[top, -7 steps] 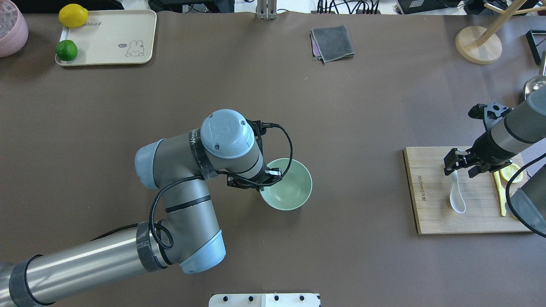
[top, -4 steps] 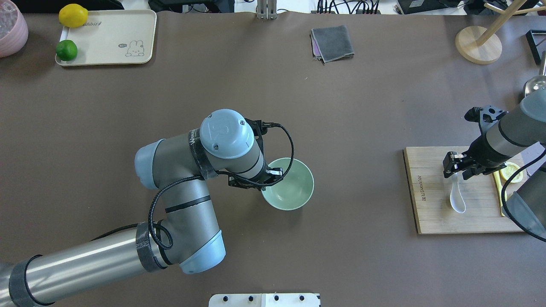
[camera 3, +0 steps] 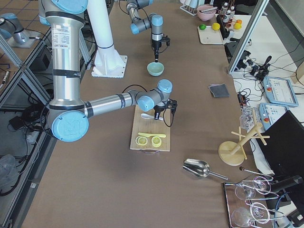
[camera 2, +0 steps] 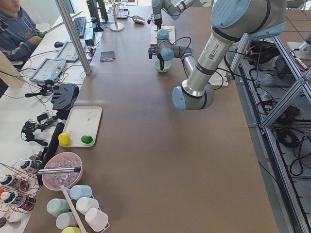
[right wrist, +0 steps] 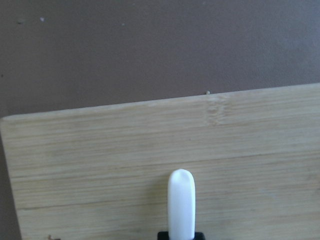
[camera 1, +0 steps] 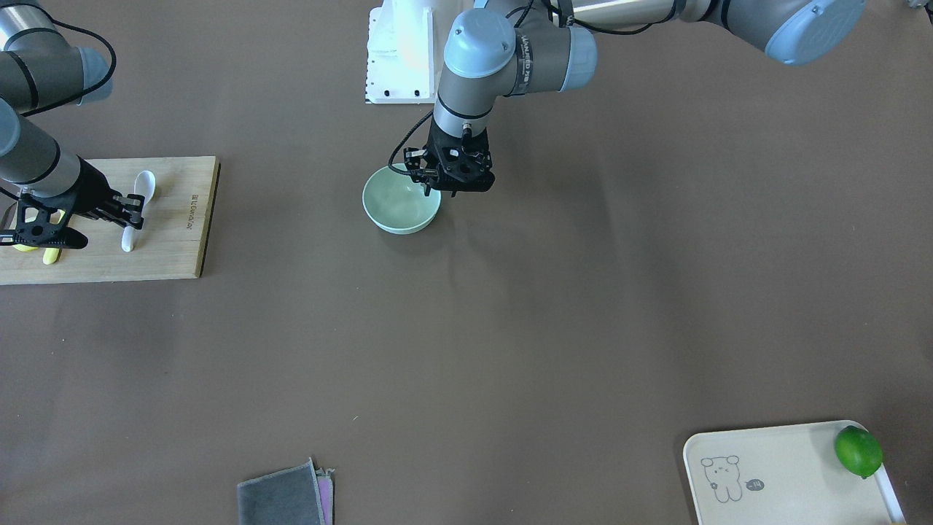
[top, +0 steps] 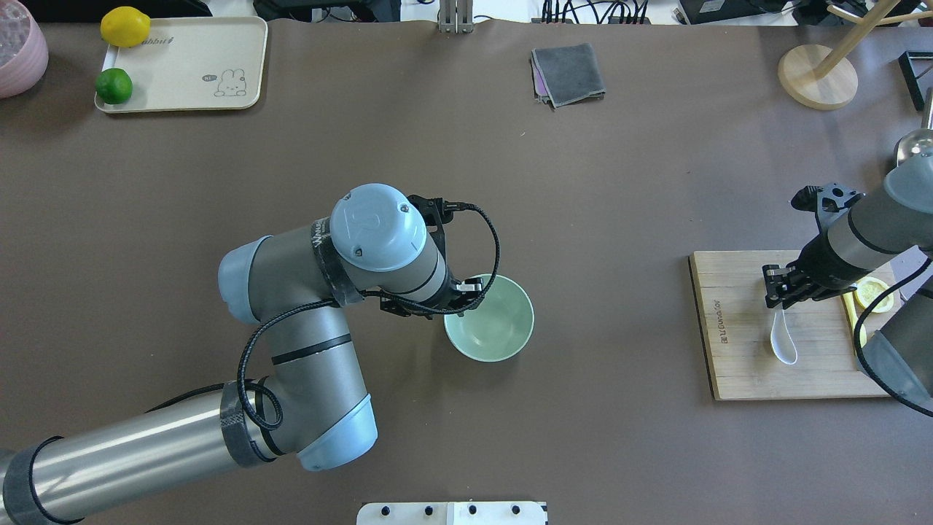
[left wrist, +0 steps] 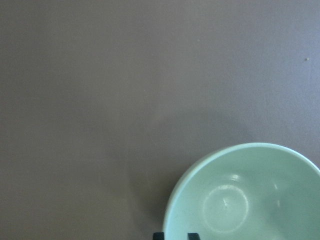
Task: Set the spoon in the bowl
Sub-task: 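Withdraw the left gripper while the right gripper carries the spoon over the bowl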
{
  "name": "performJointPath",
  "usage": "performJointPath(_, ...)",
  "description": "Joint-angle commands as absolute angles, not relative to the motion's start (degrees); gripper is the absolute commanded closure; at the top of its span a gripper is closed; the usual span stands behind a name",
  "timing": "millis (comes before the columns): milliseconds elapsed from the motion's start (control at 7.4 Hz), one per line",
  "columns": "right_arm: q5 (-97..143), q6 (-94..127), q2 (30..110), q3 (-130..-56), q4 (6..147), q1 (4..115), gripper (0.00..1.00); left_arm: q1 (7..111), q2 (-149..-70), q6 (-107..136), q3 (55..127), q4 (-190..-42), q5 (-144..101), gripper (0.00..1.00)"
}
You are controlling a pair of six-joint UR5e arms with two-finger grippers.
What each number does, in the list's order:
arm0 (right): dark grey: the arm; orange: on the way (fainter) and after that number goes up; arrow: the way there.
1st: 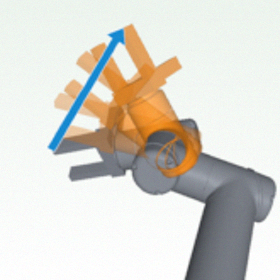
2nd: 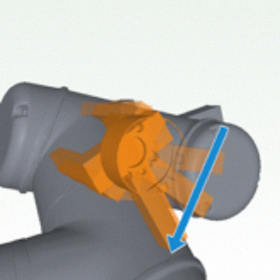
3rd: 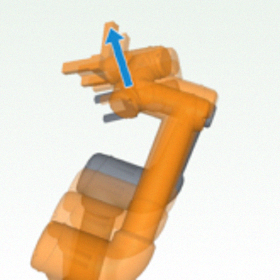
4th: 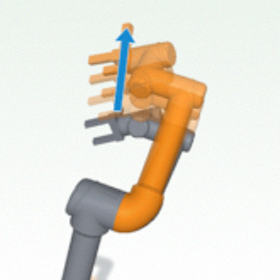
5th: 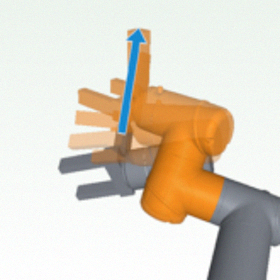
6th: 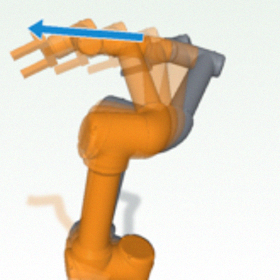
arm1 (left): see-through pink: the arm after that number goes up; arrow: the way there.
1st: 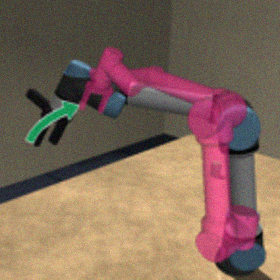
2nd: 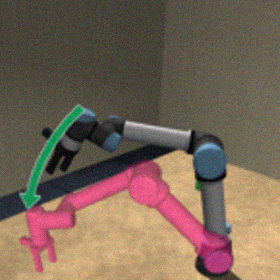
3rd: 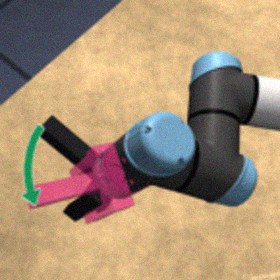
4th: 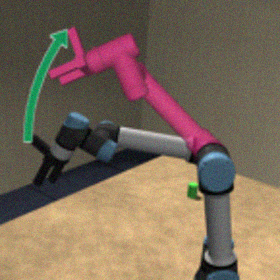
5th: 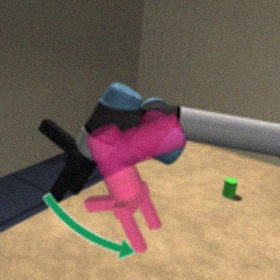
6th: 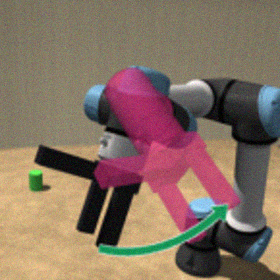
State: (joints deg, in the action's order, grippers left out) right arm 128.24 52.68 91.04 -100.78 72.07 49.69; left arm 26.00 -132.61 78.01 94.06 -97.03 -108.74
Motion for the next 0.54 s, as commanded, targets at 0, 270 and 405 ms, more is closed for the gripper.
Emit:
performJointPath(0, 128.76, 52.82, 89.75, -101.33, 72.07, 49.66, 1.0, 28.46, -126.87, 74.56, 100.41, -96.42, -108.72, 0.02)
performJointPath(270, 130.16, 56.91, 81.88, -102.3, 73.38, 49.48, 1.0, 31.79, -117.46, 65.43, 107.47, -96.59, -110.64, 0.02)
performJointPath(405, 129.82, 63.22, 76.87, -102.39, 74.0, 48.09, 1.0, 34.34, -113.94, 62.08, 108.97, -96.77, -113.53, 0.02)
